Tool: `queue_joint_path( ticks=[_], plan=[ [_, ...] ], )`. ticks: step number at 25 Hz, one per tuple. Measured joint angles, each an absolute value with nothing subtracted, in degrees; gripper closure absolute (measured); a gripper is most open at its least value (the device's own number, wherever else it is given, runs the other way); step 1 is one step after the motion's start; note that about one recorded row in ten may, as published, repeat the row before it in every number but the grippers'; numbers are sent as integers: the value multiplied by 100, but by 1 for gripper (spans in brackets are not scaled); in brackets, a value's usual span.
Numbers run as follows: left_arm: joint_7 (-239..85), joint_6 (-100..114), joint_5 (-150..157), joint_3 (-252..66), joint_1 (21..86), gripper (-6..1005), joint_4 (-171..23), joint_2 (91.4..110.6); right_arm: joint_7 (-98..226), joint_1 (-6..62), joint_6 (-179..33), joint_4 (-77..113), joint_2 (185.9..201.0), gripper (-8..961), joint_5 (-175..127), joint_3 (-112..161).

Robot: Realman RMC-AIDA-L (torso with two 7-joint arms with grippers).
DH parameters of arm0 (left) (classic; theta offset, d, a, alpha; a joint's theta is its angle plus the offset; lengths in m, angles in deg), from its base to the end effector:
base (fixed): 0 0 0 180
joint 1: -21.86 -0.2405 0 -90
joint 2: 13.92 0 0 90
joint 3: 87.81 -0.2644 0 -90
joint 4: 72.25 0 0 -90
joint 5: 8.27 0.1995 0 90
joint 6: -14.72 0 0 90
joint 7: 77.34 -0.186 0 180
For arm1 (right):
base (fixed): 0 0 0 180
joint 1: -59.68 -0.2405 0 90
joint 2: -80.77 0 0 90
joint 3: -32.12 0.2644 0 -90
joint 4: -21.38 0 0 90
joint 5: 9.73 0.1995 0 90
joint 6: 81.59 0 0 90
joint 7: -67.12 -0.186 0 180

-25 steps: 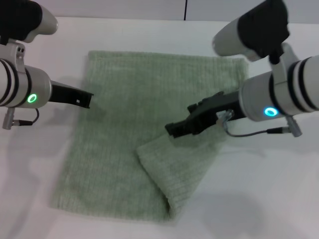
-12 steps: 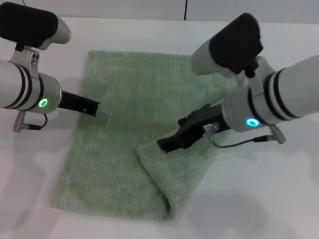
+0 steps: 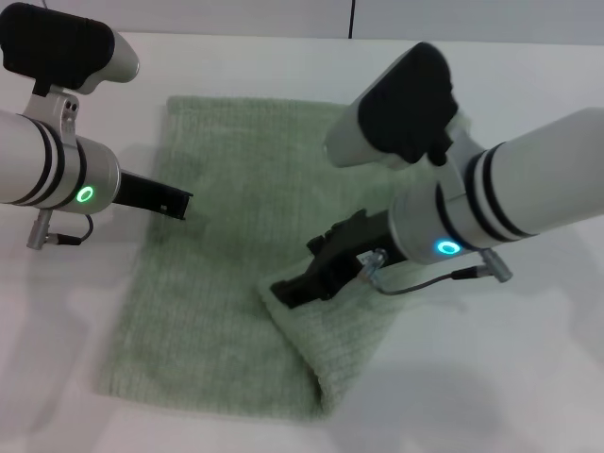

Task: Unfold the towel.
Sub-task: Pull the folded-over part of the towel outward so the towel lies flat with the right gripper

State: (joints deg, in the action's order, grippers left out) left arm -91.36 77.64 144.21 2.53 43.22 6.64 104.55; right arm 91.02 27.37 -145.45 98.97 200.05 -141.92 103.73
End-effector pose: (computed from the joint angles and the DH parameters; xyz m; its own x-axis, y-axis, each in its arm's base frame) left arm -0.2545 0.3691 -0.0463 0.6147 0.7740 0.1517 0.6701 -0.4110 -0.6182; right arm 0.1327 0.3193 -0.1434 0.8642 -0.5009 0.0462 -0.4758 -0.8438 -0.2484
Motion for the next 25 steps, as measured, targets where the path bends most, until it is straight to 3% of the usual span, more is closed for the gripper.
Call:
queue_joint_path(
  ticks=[8,24,25],
  plan=[
    [-9125,7791,14422,235,4322,1001,669,10455,9112,2311,-14172,9275,20004,215,-14088,10005],
    [-9105,7818,14422,174,4312,1001,718,10455,9160,2115,-14028,8841,19994,296,-14077,10039],
    [-9105,7818,14422,174,4313,1001,721,10455,9163,2114,-14040,8854,19994,406,-14076,10044]
  ],
)
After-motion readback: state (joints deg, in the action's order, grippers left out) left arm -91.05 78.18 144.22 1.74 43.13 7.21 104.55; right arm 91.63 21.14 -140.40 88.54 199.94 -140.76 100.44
